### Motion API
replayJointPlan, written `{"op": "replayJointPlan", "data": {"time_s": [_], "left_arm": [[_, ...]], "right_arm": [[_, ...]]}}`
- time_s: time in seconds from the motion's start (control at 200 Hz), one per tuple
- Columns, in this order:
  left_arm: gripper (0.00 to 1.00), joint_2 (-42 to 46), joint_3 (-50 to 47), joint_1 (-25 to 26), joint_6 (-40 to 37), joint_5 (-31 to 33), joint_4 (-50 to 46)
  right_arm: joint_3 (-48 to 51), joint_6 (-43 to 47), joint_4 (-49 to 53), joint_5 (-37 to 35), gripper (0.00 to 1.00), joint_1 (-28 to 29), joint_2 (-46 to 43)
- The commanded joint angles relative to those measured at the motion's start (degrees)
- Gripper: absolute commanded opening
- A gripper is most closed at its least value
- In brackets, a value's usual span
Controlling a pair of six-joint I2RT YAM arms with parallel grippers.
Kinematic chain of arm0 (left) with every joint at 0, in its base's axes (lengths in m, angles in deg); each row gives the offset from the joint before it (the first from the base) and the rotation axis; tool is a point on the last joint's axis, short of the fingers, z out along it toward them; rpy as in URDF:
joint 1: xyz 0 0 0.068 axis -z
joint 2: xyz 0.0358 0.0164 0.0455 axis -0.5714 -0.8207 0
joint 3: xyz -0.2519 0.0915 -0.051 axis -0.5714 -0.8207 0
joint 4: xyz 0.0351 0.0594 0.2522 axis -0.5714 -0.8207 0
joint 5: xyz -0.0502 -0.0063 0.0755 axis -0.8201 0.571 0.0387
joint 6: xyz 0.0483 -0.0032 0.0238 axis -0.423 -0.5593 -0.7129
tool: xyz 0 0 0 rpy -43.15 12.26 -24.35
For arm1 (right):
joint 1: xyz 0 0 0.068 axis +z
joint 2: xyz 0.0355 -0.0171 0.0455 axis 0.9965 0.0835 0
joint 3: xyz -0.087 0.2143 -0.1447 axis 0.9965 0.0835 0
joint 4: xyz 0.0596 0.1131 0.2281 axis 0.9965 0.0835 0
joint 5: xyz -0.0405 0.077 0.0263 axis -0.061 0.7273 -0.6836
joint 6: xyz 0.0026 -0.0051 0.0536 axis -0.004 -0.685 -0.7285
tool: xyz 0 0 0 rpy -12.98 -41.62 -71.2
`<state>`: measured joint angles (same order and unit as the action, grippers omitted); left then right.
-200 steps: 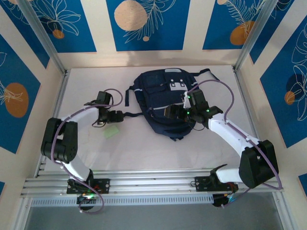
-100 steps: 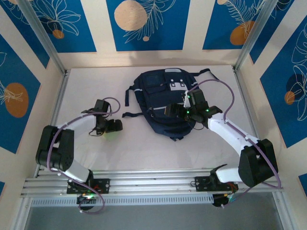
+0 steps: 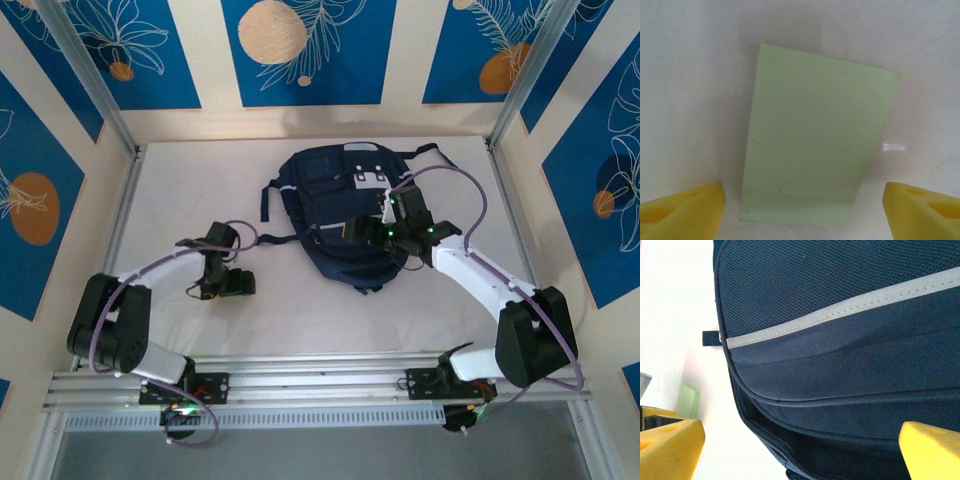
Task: Pack the student bag
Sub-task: Pick up the loose stationery from the bottom-left of the table.
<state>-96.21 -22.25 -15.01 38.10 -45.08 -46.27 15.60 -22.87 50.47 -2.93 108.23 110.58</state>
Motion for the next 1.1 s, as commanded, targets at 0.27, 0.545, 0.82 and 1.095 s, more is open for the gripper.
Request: {"op": "replayJointPlan", "data": {"time_s": [0.27,0.545,0.82,1.095], "left_arm": [[0.43,-3.8,2.8,4.4,-0.3,6.5,-3.0],[0.42,-2.7,13.0,10.8,-2.2,2.9,-5.0],[0.46,-1.3,21.3,16.6,-8.4,-9.9,2.8],[0.48,-0.9,22.9,19.4,-12.3,-15.3,9.9]], "right_arm": [[0.7,-0.6,-0.4,-0.3,1.00,-0.3,-0.8],[-2.3,-1.4,-1.1,6.0,0.99,0.7,0.3],[-6.6,-0.4,-3.9,20.6,0.92,1.8,1.3],[-7.2,-0.1,-4.2,26.8,0.87,1.6,1.6]]}}
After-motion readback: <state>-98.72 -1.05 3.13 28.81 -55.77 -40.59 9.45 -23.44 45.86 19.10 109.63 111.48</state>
